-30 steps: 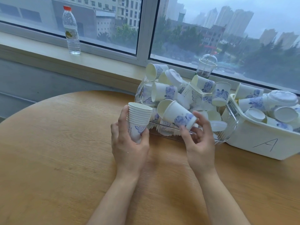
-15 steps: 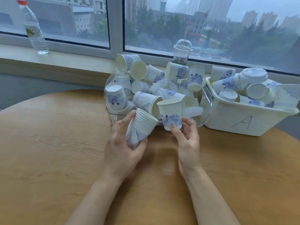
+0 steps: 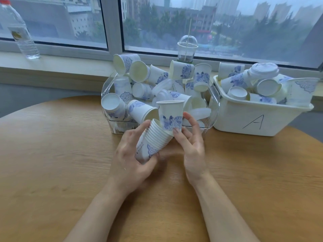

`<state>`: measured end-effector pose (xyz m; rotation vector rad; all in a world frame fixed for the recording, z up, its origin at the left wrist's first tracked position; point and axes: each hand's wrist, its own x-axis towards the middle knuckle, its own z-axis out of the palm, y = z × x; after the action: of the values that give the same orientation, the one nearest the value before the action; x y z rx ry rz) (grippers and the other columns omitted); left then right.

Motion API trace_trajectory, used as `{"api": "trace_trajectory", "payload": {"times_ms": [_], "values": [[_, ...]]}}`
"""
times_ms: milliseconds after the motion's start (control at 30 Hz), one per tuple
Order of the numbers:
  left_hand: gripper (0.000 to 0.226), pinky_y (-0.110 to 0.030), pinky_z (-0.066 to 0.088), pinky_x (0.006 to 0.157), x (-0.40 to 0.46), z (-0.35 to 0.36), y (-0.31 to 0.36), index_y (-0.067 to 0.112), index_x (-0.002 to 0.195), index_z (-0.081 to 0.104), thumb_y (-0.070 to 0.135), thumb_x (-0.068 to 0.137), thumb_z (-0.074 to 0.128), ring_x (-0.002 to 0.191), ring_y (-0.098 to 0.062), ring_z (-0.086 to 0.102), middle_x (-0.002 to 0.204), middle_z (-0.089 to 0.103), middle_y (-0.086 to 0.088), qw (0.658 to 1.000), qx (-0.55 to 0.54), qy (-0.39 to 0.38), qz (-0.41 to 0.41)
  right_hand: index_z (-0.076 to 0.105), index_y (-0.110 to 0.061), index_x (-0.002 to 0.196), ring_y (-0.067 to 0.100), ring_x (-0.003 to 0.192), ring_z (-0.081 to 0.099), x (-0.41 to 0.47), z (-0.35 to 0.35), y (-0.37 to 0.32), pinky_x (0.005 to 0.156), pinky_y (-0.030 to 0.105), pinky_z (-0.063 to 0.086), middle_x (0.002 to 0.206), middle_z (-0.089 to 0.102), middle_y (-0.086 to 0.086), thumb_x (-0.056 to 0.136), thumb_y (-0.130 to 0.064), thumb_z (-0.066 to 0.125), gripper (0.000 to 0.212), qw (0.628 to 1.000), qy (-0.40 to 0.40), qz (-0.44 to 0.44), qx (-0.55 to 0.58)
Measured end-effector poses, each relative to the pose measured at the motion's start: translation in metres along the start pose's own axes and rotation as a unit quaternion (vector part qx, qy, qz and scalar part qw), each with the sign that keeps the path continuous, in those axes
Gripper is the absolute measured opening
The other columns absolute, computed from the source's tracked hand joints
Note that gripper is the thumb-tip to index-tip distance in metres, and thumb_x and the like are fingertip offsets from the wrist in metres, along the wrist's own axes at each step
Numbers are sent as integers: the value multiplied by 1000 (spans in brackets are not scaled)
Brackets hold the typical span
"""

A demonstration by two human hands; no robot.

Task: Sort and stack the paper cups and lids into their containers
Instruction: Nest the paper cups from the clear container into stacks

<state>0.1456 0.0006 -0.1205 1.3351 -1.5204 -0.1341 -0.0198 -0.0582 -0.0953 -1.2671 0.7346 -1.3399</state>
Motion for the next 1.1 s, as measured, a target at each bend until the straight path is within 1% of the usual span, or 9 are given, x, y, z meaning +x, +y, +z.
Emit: {"api": "trace_trajectory", "payload": {"times_ms": [167,267,433,567,633,767,867,967,1100], "values": [[87,-5,35,100,0,0,-1,24,155,49,22,74,81,117,-1,57,126,61,1,1000,5,-12,3,38,-35,157,22,116,70,-3,1,1,97,28,53,121,73,18,102,-5,62,66,999,-22,-22,-31],[90,-6,36,100,0,0,-1,25,157,47,19,74,81,115,-3,57,125,61,1,1000,1,-15,10,35,-43,158,22,124,67,-3,2,3,103,34,52,127,72,11,102,-14,64,70,997,-24,-48,-51],[91,-8,36,100,0,-1,-1,25,157,46,18,74,81,115,-3,57,123,62,0,1000,-2,-15,18,37,-41,159,27,120,65,-1,1,10,108,37,49,123,71,11,107,-27,53,55,992,-5,-96,-83],[91,-11,41,97,-1,-1,0,27,158,44,20,75,80,113,-9,59,121,60,3,999,-8,-24,22,40,-32,157,1,123,62,-1,1,7,106,25,48,124,69,-25,110,-25,45,48,988,15,-113,-107],[90,-14,44,95,-1,-1,1,29,159,44,24,76,77,112,-10,59,121,59,4,999,-10,-28,26,41,-30,157,-1,129,59,-1,1,5,109,26,47,130,65,-32,110,-23,43,47,986,22,-121,-116],[86,-15,47,94,-1,-3,3,30,159,45,31,77,72,112,-10,59,121,58,4,999,-17,-32,28,41,-36,154,1,99,65,-2,2,6,92,21,51,102,73,-20,109,-20,46,47,983,16,-133,-128],[87,-18,49,94,-1,-3,2,31,159,44,31,77,73,111,-10,60,120,59,3,999,-17,-26,30,43,-34,155,10,89,64,-2,1,7,88,27,52,89,69,-8,110,-19,49,47,980,10,-148,-132],[87,-18,49,93,0,-4,1,32,160,43,32,79,76,111,-11,62,121,61,3,999,-22,-17,23,51,-31,150,17,107,70,-1,-1,8,100,37,53,108,74,-3,109,-24,51,42,981,16,-146,-126],[88,-14,46,96,1,-8,3,30,160,42,41,80,76,112,-10,62,121,63,5,999,-35,-2,6,62,-23,142,21,122,68,-4,2,5,105,35,53,125,74,1,108,-24,51,36,986,21,-130,-107]]}}
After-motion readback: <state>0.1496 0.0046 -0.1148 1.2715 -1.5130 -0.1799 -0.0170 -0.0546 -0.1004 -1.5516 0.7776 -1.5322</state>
